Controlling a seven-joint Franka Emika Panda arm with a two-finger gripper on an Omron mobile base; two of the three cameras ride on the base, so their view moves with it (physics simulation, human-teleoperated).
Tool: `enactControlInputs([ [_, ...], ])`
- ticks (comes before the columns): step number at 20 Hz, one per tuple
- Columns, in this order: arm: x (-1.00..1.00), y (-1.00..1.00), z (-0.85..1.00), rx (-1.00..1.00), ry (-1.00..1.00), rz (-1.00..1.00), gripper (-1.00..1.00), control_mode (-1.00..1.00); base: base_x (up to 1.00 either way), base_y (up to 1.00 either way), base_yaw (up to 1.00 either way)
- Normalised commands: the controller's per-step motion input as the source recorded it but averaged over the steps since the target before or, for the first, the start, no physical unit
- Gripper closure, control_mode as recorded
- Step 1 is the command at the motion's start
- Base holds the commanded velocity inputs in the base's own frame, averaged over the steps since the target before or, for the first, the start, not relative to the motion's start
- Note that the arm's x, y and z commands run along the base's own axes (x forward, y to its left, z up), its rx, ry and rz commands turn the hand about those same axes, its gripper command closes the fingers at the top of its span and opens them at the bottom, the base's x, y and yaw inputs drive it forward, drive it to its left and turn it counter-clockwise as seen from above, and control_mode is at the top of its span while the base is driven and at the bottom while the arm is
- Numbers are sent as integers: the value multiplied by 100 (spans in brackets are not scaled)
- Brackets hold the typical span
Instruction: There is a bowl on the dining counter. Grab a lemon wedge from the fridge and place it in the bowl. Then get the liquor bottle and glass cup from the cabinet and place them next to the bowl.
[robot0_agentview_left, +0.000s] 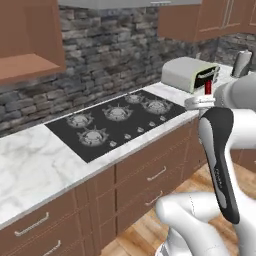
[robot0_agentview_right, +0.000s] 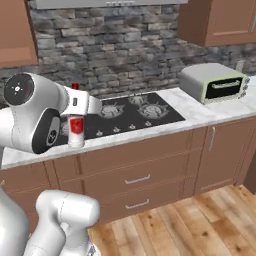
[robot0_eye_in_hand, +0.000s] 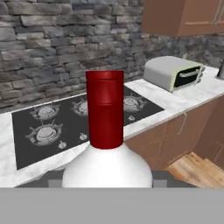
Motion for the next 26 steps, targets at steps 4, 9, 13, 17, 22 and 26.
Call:
enactControlInputs([
  [4, 0, 0, 0, 0, 0, 0, 100, 100, 0, -74, -81],
  [9, 0, 0, 0, 0, 0, 0, 100, 100, 0, -77, -80],
  [13, 0, 0, 0, 0, 0, 0, 100, 100, 0, -74, -80],
  [17, 0, 0, 0, 0, 0, 0, 100, 100, 14, -46, -73],
  [22, 0, 0, 0, 0, 0, 0, 100, 100, 72, -3, -56],
  [26, 0, 0, 0, 0, 0, 0, 100, 100, 100, 9, -40],
])
